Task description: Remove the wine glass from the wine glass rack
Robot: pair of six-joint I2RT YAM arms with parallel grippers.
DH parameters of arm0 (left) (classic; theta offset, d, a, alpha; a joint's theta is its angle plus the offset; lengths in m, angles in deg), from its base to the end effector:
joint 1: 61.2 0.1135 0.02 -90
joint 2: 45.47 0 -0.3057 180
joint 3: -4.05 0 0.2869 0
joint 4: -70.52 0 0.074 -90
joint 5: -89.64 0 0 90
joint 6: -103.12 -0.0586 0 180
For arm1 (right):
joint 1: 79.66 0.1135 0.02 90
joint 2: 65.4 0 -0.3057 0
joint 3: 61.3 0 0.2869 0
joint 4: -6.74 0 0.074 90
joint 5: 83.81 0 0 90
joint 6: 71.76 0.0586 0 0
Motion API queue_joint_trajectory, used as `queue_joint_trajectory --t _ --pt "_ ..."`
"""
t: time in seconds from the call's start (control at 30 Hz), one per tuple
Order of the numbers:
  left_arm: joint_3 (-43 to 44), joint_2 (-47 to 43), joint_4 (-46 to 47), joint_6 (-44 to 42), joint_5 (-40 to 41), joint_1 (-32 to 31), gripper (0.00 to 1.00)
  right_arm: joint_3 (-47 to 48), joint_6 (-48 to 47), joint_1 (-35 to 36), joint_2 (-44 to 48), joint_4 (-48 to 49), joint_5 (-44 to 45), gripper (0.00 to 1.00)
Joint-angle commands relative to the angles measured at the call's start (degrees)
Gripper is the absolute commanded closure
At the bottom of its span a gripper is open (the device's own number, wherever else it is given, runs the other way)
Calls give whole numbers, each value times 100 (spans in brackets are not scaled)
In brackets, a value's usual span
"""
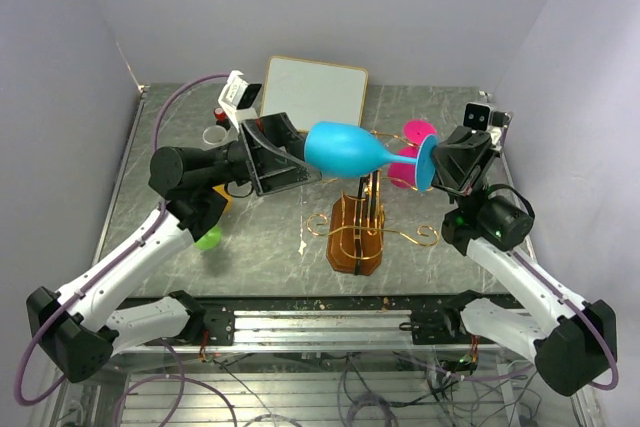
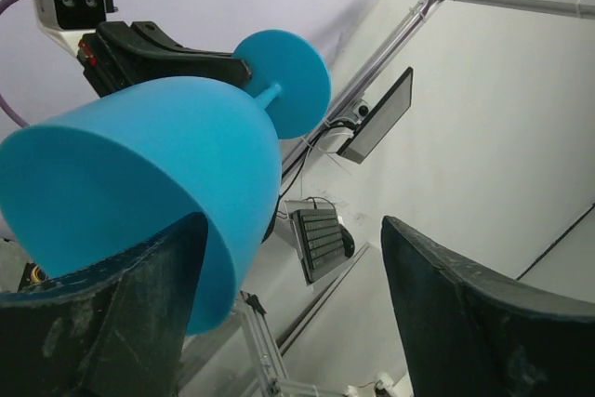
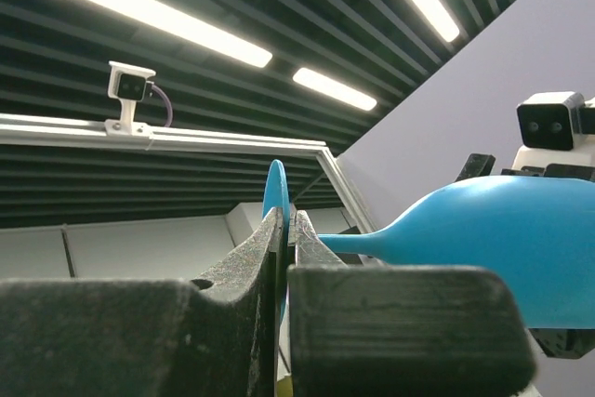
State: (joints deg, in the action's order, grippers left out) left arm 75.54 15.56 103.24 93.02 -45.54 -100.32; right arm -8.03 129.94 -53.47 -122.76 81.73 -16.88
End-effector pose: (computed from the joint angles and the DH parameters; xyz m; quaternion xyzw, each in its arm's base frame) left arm 0.1585 -0.1825 0.5119 0.2026 0.4667 -0.8076 0.2984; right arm 0.1542 0.1014 0.4713 -0.0344 0.2532 0.9136 0.3162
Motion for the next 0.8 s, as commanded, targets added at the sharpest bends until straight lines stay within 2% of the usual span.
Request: queue_joint_trajectory --t 0.0,0.2,0.4,0.57,0.67,0.77 --pt "102 12 500 -62 89 -178 20 -166 -219 93 107 388 205 100" --pt "63 -76 190 -254 277 -267 54 -369 -812 102 564 -423 382 100" --pt "70 -137 -73 -433 475 -318 75 -518 -942 105 706 -724 501 92" --pt "-21 -160 -37 -354 519 -333 91 -611 -990 103 800 -1039 468 87" --pt "-60 -229 -109 -395 523 -329 93 -649 -1202 105 982 -1463 469 80" --pt "-2 -472 -689 -799 611 -325 93 -612 -1549 105 1248 -2169 515 60"
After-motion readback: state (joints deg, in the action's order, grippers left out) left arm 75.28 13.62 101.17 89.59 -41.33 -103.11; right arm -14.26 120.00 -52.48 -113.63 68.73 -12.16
